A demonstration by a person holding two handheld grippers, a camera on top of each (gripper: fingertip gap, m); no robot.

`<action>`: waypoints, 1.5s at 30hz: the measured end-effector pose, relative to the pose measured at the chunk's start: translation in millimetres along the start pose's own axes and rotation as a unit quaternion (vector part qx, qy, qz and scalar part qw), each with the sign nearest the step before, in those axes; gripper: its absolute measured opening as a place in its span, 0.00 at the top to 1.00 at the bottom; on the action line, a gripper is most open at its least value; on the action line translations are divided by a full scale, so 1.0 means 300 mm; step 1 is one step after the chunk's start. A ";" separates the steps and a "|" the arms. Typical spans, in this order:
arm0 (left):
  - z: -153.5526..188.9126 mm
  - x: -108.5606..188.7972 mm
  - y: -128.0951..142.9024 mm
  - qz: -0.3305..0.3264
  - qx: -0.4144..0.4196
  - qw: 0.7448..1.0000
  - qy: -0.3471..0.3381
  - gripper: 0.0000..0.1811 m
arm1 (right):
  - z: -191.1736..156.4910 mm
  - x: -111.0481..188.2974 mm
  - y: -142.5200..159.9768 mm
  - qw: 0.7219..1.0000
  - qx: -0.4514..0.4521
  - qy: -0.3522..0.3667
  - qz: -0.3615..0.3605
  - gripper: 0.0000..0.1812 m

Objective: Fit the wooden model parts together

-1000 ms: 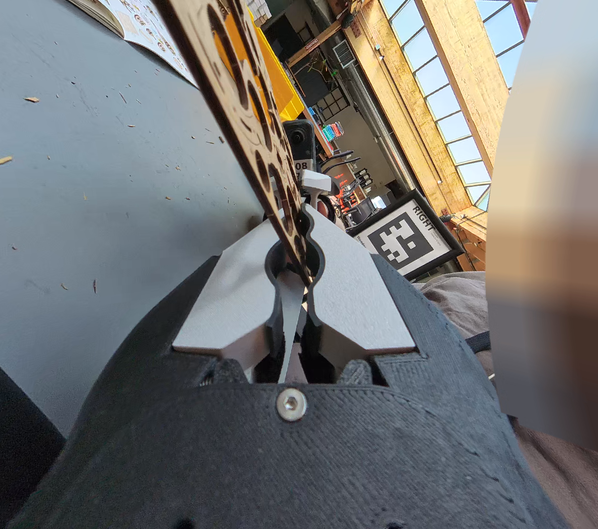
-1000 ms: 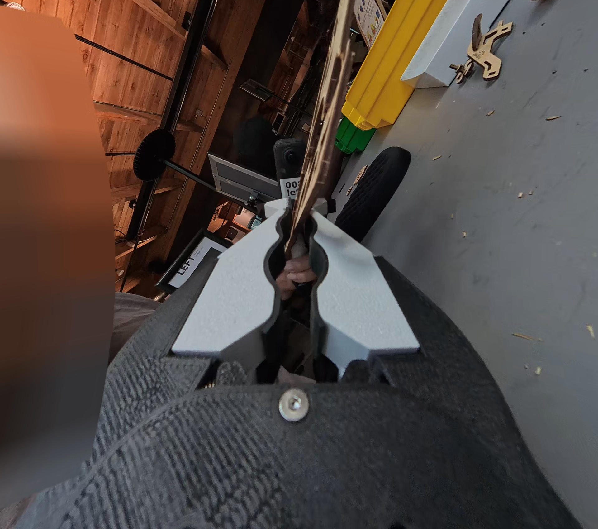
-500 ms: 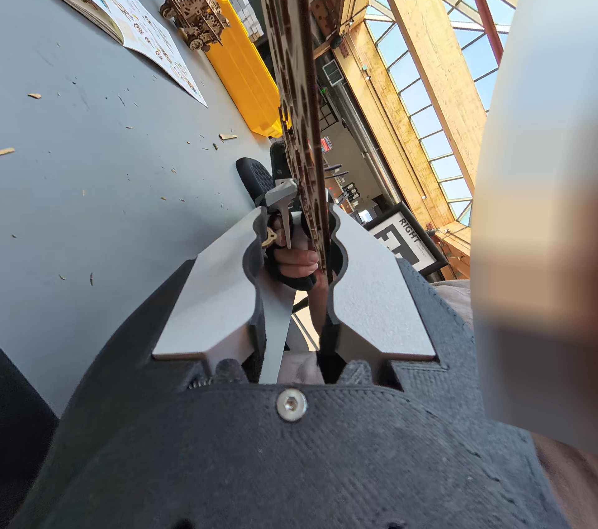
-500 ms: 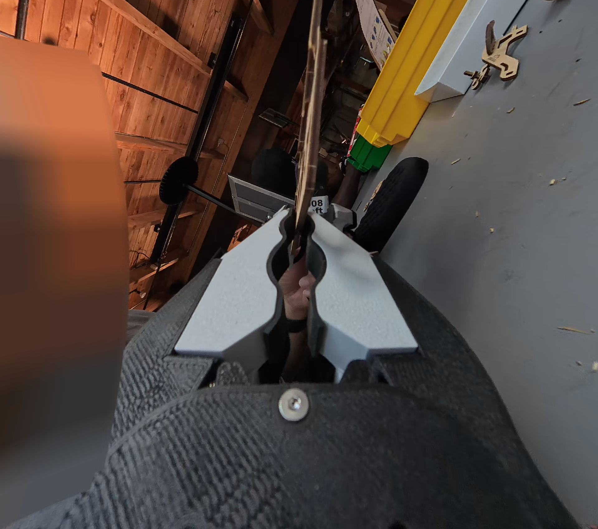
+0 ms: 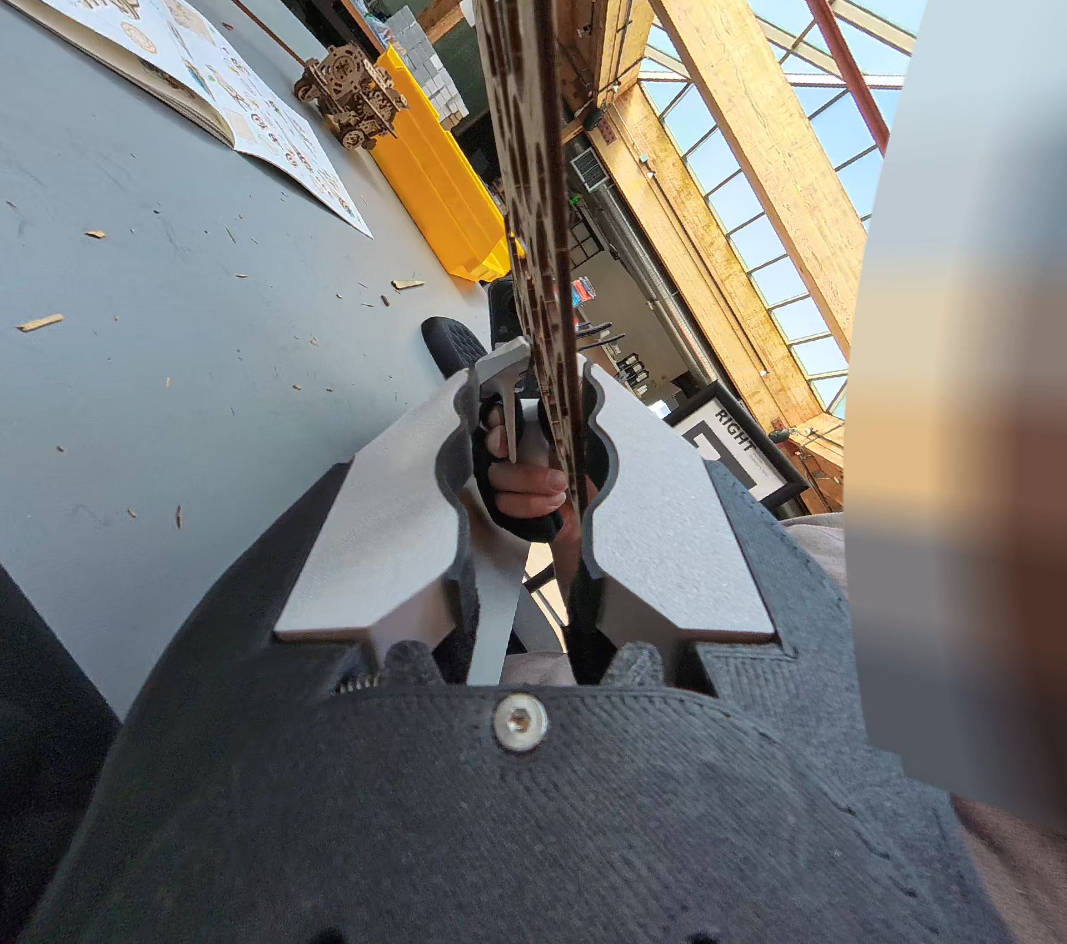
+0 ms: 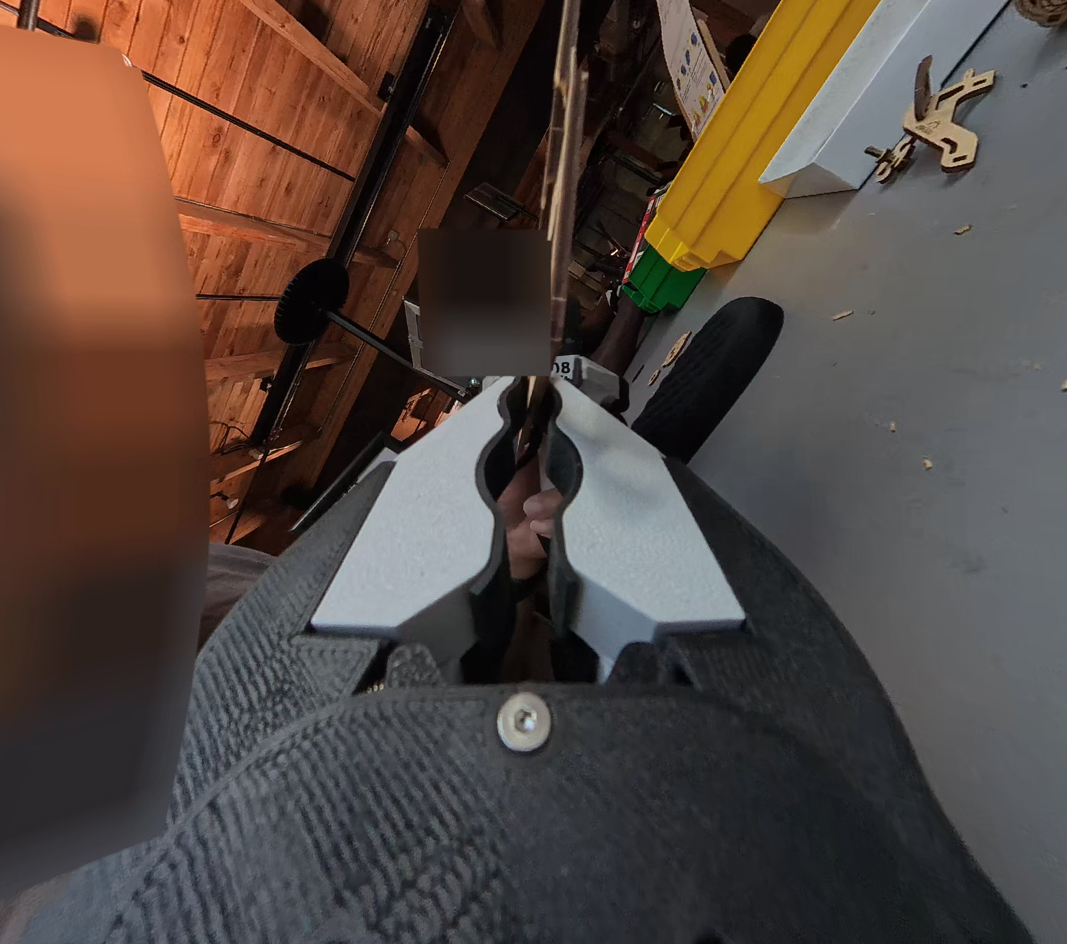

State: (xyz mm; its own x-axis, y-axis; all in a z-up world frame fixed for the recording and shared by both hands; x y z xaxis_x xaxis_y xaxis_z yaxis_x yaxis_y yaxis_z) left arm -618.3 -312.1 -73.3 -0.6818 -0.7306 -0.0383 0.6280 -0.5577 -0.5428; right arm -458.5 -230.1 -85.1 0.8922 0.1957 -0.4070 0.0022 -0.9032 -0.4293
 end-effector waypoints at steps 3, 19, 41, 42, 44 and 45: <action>0.005 0.020 -0.017 0.012 -0.001 1.000 0.008 0.89 | 0.011 -0.015 0.006 1.000 0.001 0.004 -0.003 0.99; -0.006 0.502 -0.055 0.183 -0.022 0.971 -0.152 0.80 | 0.098 -0.377 0.051 0.989 -0.067 0.000 -0.134 0.99; -0.047 1.083 -0.002 0.286 -0.023 0.892 -0.348 0.81 | 0.481 -1.044 0.260 0.862 -0.213 0.144 -0.436 0.99; -0.057 1.080 0.001 0.281 -0.020 0.892 -0.352 0.81 | 0.490 -1.050 0.259 0.863 -0.210 0.151 -0.434 0.99; -0.070 1.074 0.005 0.281 -0.015 0.896 -0.344 0.81 | 0.503 -1.054 0.262 0.863 -0.199 0.167 -0.433 0.97; -0.076 1.073 0.007 0.282 -0.012 0.898 -0.338 0.82 | 0.505 -1.055 0.265 0.862 -0.196 0.169 -0.436 0.95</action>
State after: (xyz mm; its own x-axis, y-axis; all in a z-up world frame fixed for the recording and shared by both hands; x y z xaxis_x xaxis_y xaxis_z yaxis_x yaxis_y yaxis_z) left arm -844.9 -539.5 -105.9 0.1310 -0.9708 0.2012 0.7880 -0.0212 -0.6153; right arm -809.1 -306.0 -112.5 0.5539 0.8029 0.2203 0.8323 -0.5411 -0.1202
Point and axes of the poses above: each gripper's, where its closed fingertips meet, x back along the fingers, y out of its underside, z = x × y across the jaws, the point moved 8 cm from there along x, back along the fingers, and after that the axes turned 7 degrees about -y, right-handed, at the moved point
